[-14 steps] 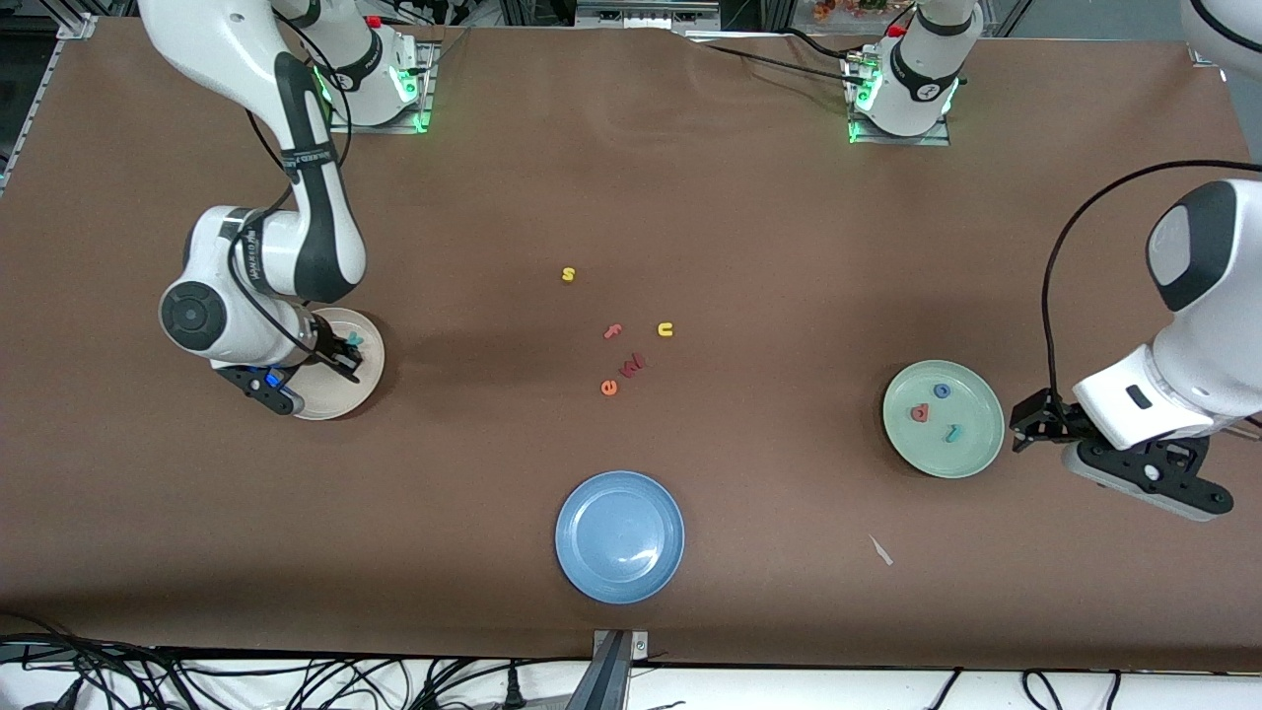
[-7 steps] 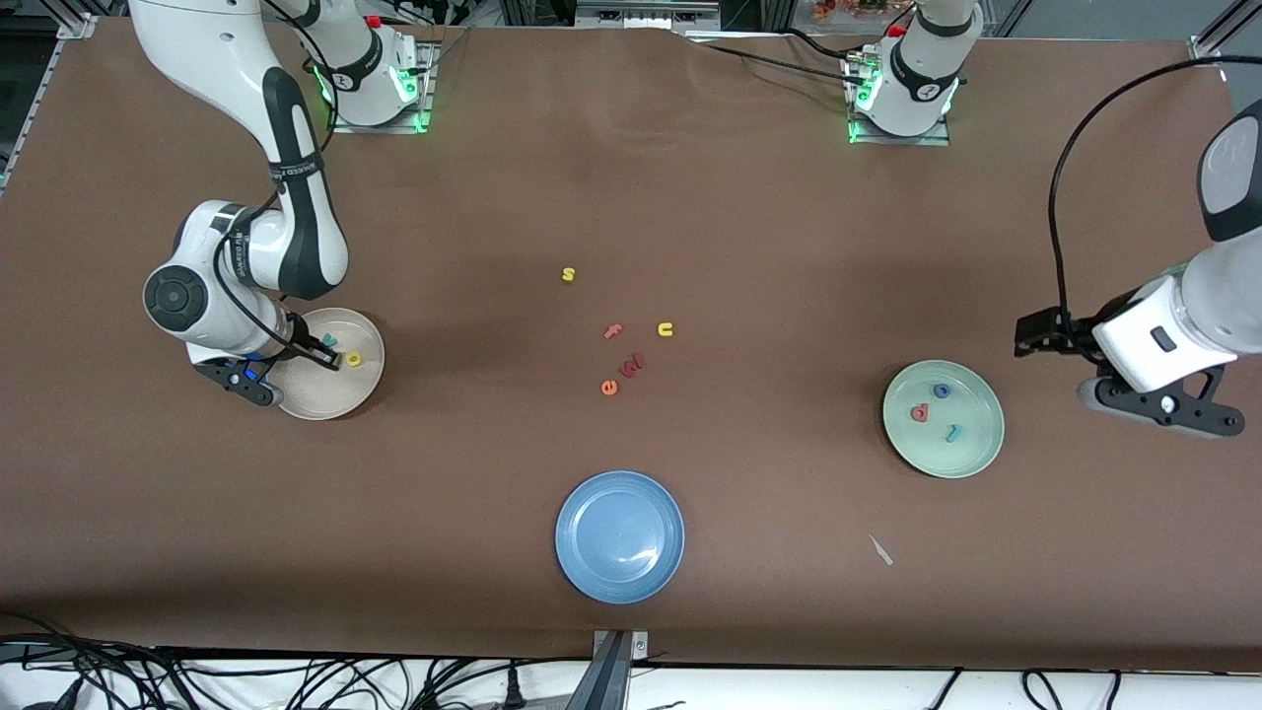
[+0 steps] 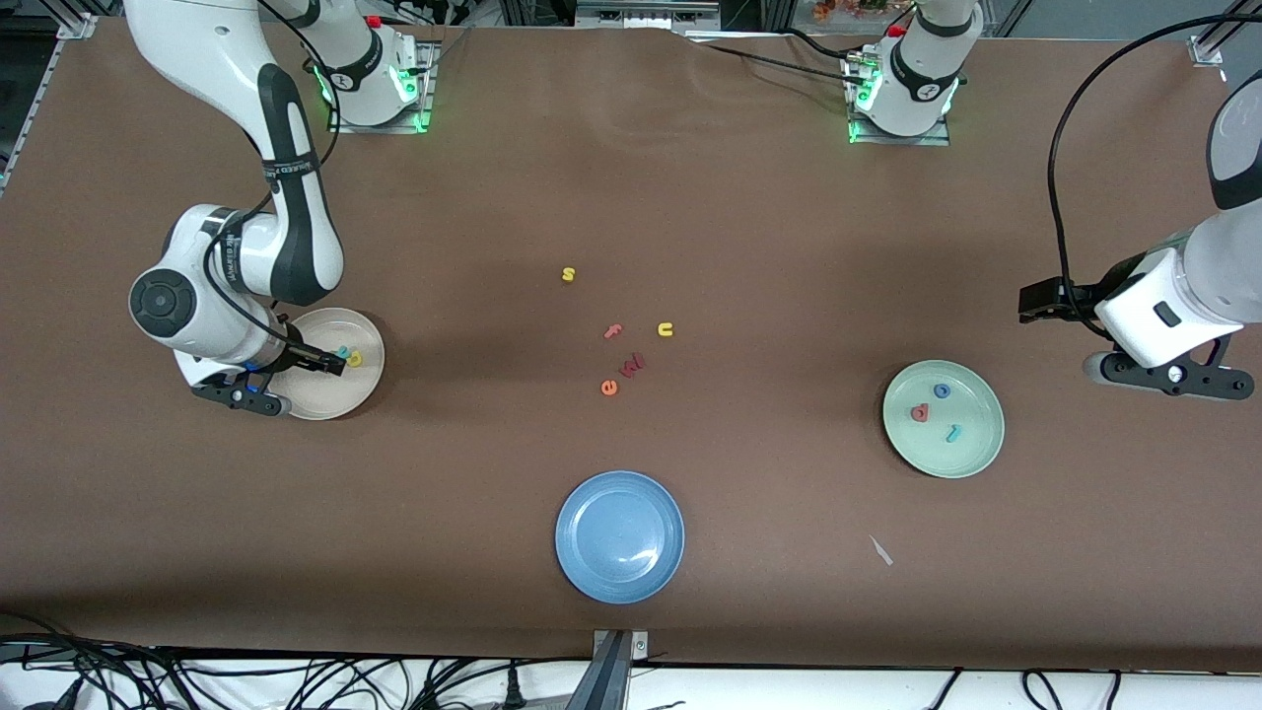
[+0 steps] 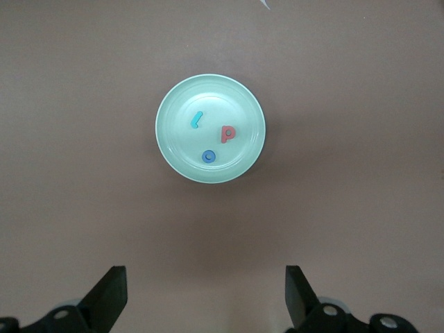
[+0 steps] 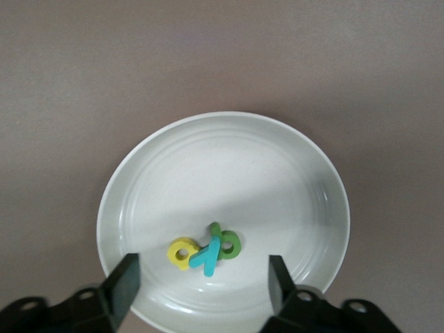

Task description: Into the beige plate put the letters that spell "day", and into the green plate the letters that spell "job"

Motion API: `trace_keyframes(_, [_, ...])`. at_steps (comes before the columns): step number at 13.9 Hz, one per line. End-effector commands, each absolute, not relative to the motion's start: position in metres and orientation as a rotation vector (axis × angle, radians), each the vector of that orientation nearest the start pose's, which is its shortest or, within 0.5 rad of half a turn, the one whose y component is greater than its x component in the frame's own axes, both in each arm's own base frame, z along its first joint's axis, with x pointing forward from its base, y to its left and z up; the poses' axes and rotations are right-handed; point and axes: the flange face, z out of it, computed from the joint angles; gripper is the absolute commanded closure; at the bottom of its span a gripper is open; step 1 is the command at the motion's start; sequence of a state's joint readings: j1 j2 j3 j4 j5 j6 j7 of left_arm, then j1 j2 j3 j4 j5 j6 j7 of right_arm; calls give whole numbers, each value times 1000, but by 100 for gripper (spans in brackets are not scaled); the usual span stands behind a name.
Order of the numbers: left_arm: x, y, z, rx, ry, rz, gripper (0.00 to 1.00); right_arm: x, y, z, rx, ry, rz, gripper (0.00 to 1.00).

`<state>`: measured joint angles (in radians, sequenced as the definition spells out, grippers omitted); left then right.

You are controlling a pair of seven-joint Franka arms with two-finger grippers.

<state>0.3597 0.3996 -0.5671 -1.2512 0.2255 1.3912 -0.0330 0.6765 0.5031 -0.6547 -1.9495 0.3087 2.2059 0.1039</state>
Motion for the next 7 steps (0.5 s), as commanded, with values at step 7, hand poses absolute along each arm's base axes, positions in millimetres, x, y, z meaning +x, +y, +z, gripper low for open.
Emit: trace_keyframes(7, [625, -12, 576, -3167, 39, 139, 0, 624, 116, 320, -3145, 399, 424, 0])
